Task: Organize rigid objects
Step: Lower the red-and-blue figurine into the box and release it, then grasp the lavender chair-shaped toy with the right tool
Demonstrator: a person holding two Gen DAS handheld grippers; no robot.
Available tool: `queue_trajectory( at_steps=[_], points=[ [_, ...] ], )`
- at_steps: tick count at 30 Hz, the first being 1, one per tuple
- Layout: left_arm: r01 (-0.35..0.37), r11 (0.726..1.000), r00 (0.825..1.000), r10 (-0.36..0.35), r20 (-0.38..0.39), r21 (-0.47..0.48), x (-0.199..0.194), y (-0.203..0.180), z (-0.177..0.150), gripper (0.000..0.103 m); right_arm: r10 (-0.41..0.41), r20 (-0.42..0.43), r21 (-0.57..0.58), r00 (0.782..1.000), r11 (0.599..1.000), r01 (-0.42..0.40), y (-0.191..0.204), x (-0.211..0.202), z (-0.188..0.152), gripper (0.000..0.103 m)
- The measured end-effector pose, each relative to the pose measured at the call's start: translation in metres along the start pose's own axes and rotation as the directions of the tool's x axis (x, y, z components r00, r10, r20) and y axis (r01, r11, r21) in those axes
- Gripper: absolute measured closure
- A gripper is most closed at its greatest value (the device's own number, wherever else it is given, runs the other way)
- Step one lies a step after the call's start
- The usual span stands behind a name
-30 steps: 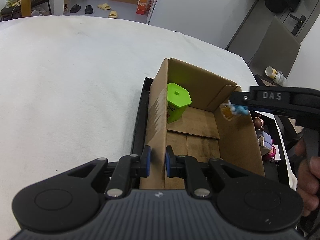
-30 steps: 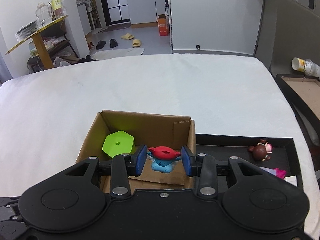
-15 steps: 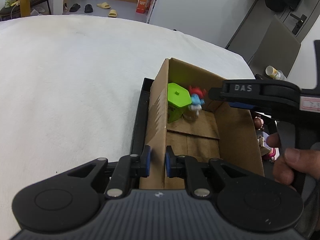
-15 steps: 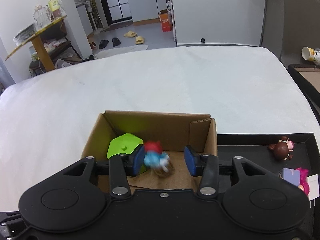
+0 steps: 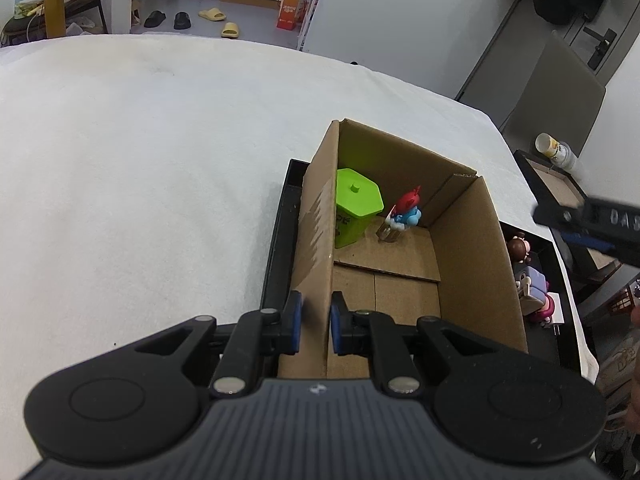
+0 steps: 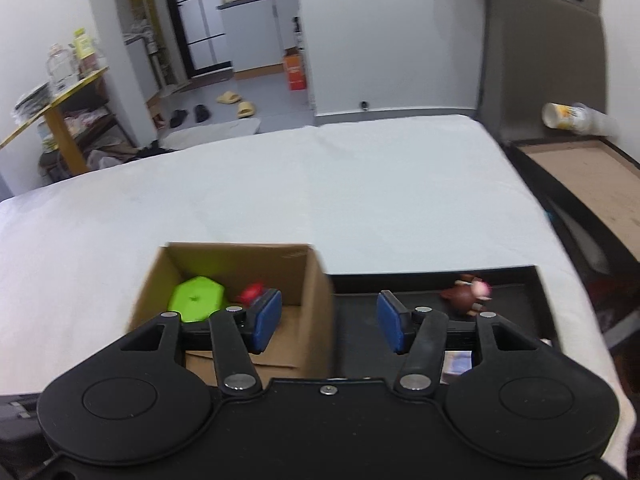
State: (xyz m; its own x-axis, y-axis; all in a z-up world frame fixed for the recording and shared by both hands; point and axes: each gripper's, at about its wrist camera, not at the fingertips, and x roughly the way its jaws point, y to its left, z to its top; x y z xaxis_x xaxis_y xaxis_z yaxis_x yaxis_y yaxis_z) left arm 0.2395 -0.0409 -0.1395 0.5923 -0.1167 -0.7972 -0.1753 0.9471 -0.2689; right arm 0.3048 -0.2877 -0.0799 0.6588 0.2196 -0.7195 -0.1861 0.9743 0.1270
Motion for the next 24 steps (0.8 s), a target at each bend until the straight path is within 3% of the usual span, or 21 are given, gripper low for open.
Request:
queue_trajectory(
  at_steps=[5,24],
  points=[
    [0.0,1.0,1.0,0.0,0.001,0.004,-0.001,-0.001,0.0,0.09,-0.069,-0.021,0.013,0.997,0.998,0.069,-0.023,0.003,-0.012,0.05],
    [-0.012,1.0,1.0,0.012,-0.007,0.005,0.001,-0.001,0.002,0.09,-0.128,-0.112,0.224,0.985,0.963,0.151,-0.084,0.041,-0.039,0.05]
  ],
)
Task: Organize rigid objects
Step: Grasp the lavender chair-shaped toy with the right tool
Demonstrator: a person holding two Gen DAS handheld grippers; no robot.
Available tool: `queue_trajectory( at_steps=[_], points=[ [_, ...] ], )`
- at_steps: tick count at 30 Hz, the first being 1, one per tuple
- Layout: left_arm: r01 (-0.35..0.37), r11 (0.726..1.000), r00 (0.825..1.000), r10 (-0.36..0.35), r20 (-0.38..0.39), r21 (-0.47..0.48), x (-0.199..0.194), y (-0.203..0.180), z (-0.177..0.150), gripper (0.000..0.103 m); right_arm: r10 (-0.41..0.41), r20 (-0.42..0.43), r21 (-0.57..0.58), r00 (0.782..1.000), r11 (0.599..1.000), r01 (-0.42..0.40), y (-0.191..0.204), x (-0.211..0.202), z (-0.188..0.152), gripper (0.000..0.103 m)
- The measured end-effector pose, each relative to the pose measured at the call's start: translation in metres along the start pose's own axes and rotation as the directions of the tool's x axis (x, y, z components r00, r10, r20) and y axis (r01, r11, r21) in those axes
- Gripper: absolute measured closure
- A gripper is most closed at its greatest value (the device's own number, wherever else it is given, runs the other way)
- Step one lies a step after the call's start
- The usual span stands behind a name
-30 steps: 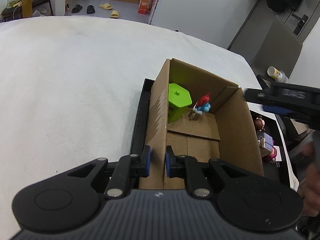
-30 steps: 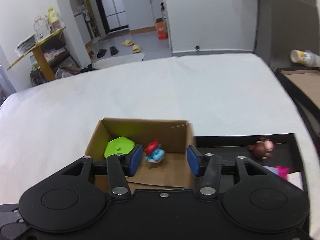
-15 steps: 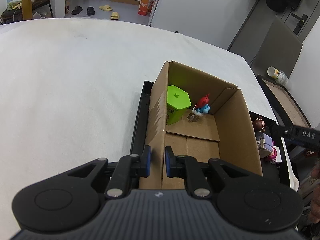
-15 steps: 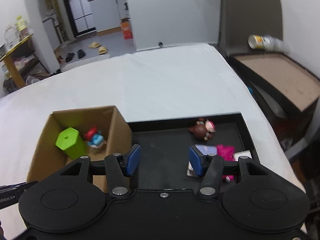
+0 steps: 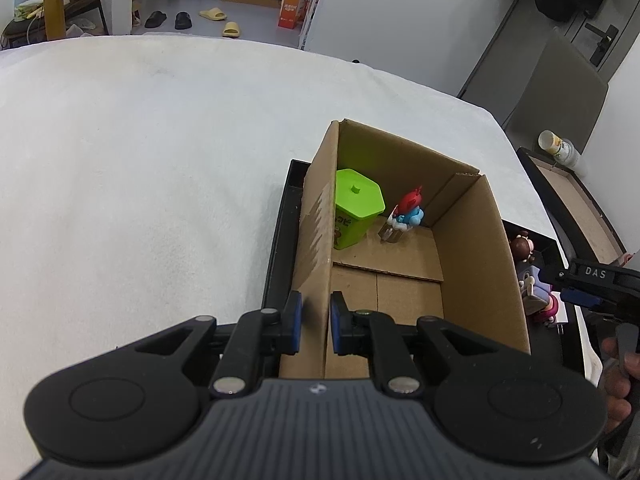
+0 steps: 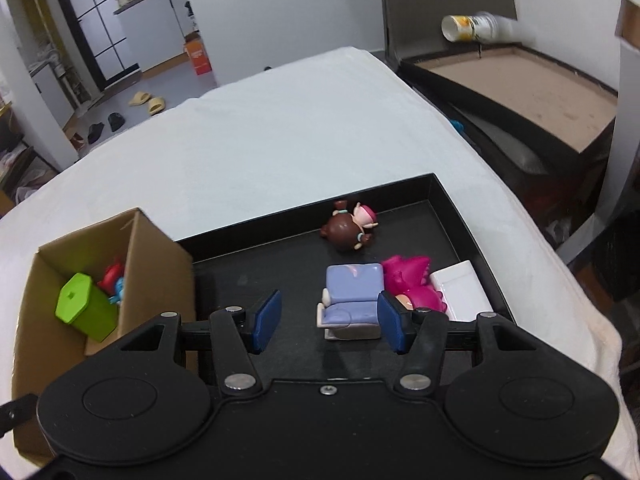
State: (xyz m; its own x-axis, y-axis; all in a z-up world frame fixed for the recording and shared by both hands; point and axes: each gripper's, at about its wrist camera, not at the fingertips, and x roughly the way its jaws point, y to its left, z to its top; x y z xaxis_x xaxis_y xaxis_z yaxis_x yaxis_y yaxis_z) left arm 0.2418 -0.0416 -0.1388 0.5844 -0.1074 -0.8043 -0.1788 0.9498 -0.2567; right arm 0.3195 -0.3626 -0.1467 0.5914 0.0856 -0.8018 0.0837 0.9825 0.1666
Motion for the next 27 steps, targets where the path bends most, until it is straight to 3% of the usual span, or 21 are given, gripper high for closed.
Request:
queue_trajectory(
  at_steps=[12,14,15,27],
  points=[
    [-0.011,1.0,1.0,0.011,-0.006,0.005,0.004,-0.003,0.001,0.09,-0.046,-0.041,-0.022,0.998,0.999,0.045,-0.002,0.032,-0.001,0.049],
    [-0.012,1.0,1.0,0.012,-0.007,0.004,0.004,-0.002,0.001,0.09,-0.055,-0.06,-0.056,0.997,0.997,0.052,0.005,0.038,-0.003,0.051],
    [-0.012,1.0,1.0,0.012,-0.006,0.004,0.004,-0.002,0.0,0.09,-0.065,-0.076,-0.063,0.995,0.996,0.06,0.006,0.04,-0.003,0.059],
    [-0.021,1.0,1.0,0.021,-0.002,0.01,0.006,-0.004,-0.001,0.09,-0.006,-0.057,-0.1,0.998,0.995,0.0,0.02,0.009,-0.003,0.061]
  ],
)
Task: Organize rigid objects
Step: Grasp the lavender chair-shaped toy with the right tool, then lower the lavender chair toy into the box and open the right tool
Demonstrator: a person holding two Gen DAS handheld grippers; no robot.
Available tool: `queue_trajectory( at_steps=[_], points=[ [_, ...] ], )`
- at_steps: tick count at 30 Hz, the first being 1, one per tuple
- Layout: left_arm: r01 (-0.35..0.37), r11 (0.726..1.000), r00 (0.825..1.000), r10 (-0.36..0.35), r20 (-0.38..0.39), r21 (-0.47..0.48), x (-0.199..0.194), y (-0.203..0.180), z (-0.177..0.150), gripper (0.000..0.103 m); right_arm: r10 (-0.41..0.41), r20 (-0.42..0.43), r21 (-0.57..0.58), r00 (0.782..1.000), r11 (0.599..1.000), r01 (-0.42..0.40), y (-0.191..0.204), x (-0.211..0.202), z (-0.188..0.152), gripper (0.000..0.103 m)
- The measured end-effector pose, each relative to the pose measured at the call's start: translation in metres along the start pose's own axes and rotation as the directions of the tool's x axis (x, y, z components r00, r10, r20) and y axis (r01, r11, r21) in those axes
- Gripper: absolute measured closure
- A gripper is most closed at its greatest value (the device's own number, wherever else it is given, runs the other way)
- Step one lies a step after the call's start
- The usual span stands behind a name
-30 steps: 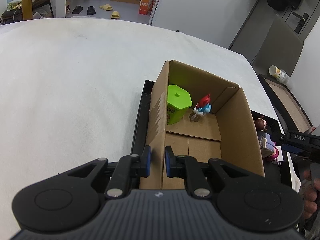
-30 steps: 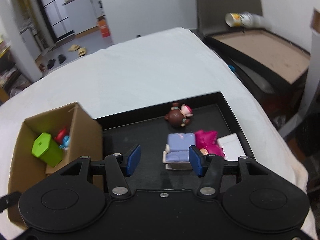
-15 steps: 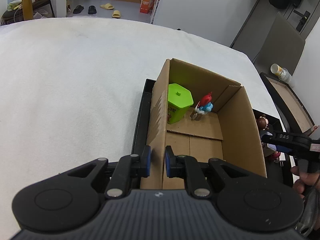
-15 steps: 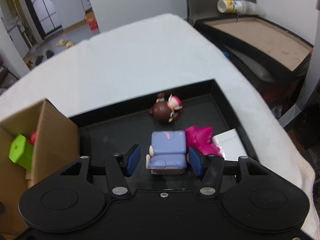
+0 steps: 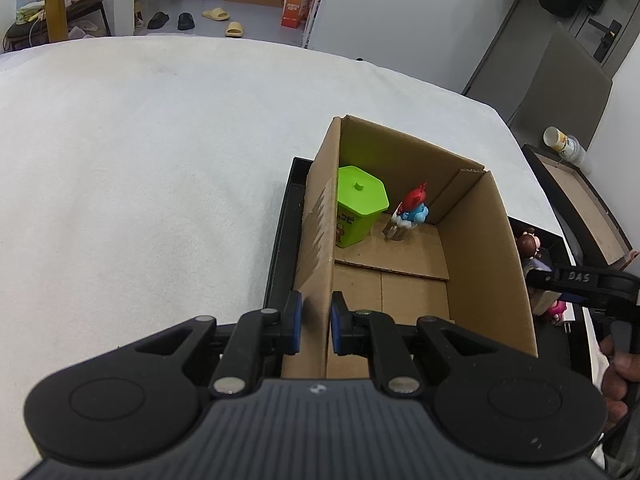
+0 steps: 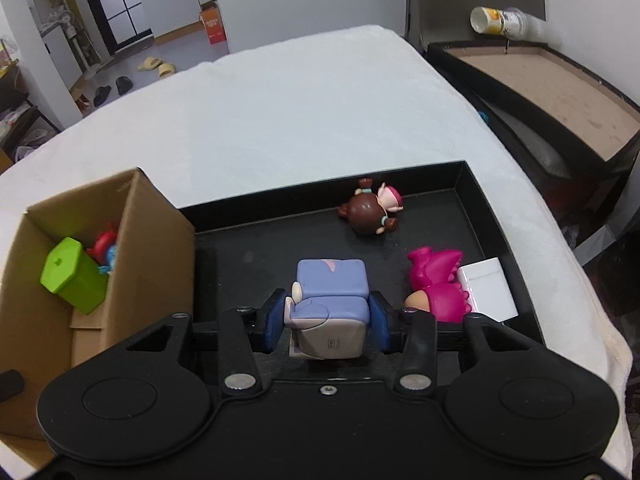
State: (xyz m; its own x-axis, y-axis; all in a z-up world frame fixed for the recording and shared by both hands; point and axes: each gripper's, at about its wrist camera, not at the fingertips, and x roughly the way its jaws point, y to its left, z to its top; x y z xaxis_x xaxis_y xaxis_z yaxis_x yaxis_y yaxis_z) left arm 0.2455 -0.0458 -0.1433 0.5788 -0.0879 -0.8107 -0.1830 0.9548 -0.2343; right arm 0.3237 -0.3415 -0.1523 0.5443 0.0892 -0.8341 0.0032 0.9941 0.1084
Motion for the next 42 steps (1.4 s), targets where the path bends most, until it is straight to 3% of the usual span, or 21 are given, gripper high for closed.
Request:
queue_trajectory(
  at_steps=[25,42],
  points=[
    [0.053,0.998,0.999,-0.052,0.012,-0.022,0.0,0.009,-0.002,0.089,0.011,0.083,-0.03,0.996,1.0,-0.009,0.027,-0.056,0.017,0.061],
    [0.105,0.994,0.994,-0.105,0.006,-0.018,-0.001,0.017,0.0,0.088,0.14,0.156,-0.115,0.978,0.986,-0.123,0.086,-0.084,0.039,0.06]
  ],
)
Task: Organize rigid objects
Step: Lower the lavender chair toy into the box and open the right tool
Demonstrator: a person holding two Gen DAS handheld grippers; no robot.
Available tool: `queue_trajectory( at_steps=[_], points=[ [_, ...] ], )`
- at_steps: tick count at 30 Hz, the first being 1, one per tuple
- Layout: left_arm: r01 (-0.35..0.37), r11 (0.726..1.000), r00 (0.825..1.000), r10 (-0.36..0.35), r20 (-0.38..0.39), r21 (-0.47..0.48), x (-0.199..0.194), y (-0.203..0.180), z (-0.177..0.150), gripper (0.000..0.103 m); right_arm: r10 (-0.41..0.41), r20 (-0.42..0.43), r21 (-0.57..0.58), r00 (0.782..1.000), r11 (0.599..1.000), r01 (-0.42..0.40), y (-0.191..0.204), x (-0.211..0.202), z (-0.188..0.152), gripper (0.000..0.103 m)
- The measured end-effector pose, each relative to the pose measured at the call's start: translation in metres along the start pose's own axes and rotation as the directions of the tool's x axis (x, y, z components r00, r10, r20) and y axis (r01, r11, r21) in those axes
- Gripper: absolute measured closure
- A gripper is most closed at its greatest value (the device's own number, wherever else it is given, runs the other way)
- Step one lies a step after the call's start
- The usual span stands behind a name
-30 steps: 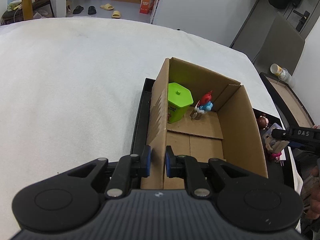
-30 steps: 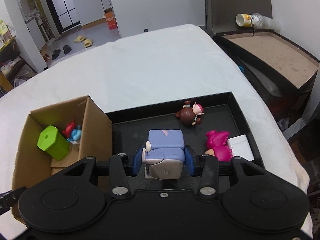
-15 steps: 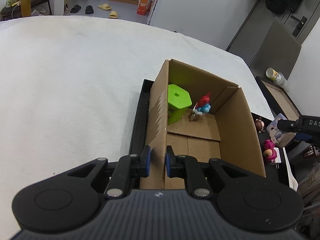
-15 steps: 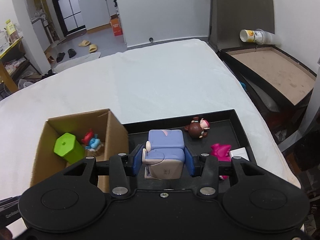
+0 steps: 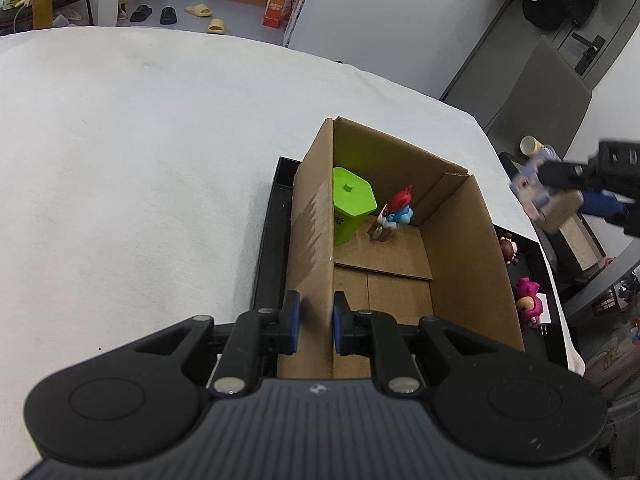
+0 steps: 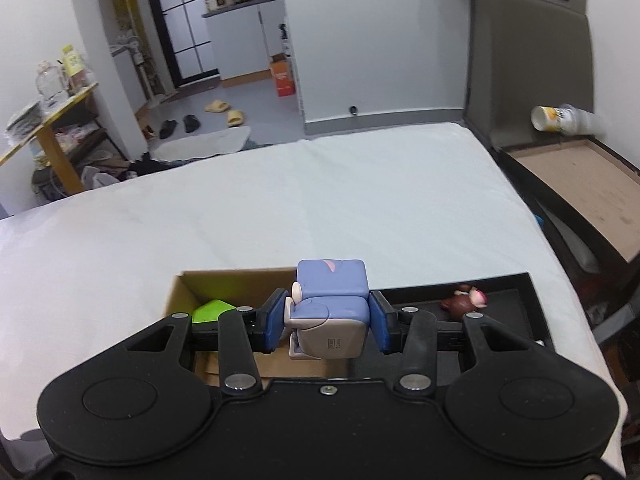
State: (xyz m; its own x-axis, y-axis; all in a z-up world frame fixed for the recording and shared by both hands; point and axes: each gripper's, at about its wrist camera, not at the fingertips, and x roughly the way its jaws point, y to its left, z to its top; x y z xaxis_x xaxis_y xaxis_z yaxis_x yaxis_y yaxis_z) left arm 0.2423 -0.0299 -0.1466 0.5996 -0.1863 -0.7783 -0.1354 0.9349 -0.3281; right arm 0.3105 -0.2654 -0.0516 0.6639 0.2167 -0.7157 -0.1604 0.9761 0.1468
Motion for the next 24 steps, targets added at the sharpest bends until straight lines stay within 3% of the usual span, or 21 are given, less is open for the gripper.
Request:
queue_trajectory(
  at_steps=[12,24],
  points=[
    [0.014,1.0,1.0,-0.014,-0.002,0.014,0.003,0.002,0.0,0.088,0.075,-0.035,-0.021,0.997,0.997,-0.076,0.033,0.019,-0.001,0.06],
    [0.023,1.0,1.0,-0.024,-0.017,-0.008,0.005,0.005,0.004,0.088,0.113,-0.202,-0.015,0.973,0.993,-0.118,0.055,0.042,-0.032,0.06]
  ],
)
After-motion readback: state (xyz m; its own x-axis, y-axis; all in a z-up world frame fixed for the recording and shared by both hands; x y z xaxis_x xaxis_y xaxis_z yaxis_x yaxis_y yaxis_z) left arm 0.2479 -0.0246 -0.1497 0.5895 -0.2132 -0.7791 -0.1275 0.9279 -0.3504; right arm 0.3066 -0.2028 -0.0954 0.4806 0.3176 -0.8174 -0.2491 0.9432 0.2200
